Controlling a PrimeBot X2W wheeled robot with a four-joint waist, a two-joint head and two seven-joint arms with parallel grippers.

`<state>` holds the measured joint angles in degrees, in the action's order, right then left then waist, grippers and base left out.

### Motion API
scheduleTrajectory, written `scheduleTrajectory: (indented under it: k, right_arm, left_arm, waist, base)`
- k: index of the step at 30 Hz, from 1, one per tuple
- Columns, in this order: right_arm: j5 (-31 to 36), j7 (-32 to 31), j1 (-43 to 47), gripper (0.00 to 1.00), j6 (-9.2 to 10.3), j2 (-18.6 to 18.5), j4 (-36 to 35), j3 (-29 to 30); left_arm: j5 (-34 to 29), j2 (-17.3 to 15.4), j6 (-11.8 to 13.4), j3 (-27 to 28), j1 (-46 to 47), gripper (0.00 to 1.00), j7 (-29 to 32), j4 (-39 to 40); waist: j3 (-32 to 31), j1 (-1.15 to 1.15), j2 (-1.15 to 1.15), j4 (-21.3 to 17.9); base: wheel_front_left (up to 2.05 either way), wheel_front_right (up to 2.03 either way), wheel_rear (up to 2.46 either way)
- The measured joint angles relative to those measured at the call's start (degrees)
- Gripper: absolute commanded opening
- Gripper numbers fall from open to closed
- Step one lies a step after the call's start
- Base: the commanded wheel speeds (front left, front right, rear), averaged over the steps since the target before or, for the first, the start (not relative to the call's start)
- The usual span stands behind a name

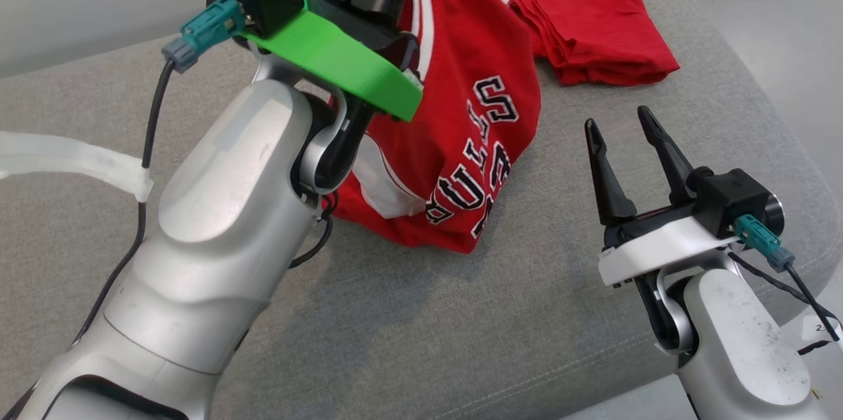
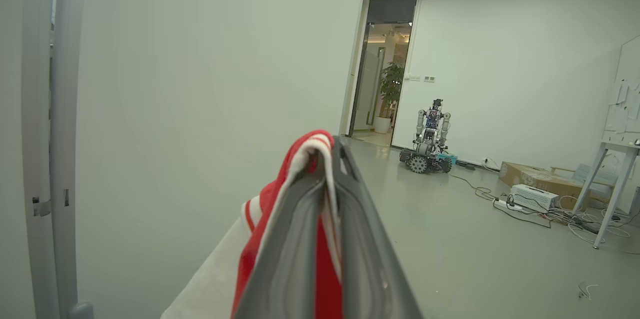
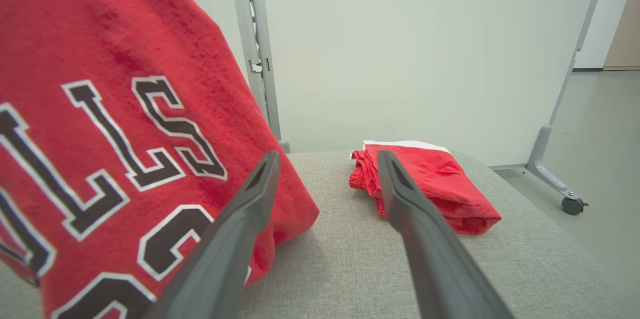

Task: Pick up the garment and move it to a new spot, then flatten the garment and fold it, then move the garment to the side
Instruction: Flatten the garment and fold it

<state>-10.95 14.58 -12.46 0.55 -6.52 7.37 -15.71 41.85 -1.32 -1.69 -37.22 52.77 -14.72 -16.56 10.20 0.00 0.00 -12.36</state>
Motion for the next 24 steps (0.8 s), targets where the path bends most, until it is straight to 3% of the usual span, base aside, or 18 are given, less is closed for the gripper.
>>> scheduleTrajectory:
  k: [5,8,11,14,18,22,24]
  right_arm:
    - [0.07,0.0,-0.11,1.0,-0.04,0.62,0.24,-0.65]
    - [0.42,0.0,-0.27,1.0,-0.55,0.91,0.75,-1.24]
    - [0.42,0.0,-0.25,1.0,-0.54,0.94,0.75,-1.01]
    - [0.42,0.0,-0.23,1.0,-0.35,0.6,0.55,0.45]
    - [0.41,0.0,-0.11,1.0,0.33,-0.41,0.15,2.04]
    - [0.41,0.0,0.01,1.0,0.6,-0.76,-0.16,2.77]
    - [0.41,0.0,0.03,1.0,0.6,-0.78,-0.43,2.87]
  left_arm:
    - [-2.78,-0.3,1.49,1.26,-0.4,0.0,0.04,-4.27]
    - [-6.14,-0.42,1.76,4.75,3.81,0.0,0.05,-1.46]
    - [-6.22,-0.34,0.32,6.6,11.31,0.0,-0.05,7.1]
    - [-4.1,0.04,-2.54,2.15,12.82,0.0,-0.46,9.67]
    - [-2.49,0.18,-3.89,-5.73,1.66,0.0,-0.2,4.31]
    - [-1.94,-0.7,-3.89,-8.49,-9.14,0.0,0.99,-0.1]
    - [-0.41,-3.7,-3.89,-8.95,-17.11,0.0,0.97,-2.69]
  waist:
    - [0.39,0.0,0.0,0.33]
    - [0.15,0.0,0.0,0.12]
    - [-0.04,0.0,0.0,-0.06]
    - [0.14,0.0,0.0,0.39]
    - [0.66,0.0,0.0,1.62]
    - [1.05,0.0,0.0,2.85]
    - [1.4,0.0,0.0,4.21]
  base:
    - [0.0,0.0,0.0]
    - [0.0,0.0,0.0]
    - [0.0,0.0,0.0]
    - [0.0,0.0,0.0]
    - [0.0,0.0,0.0]
    - [0.0,0.0,0.0]
    - [0.0,0.0,0.0]
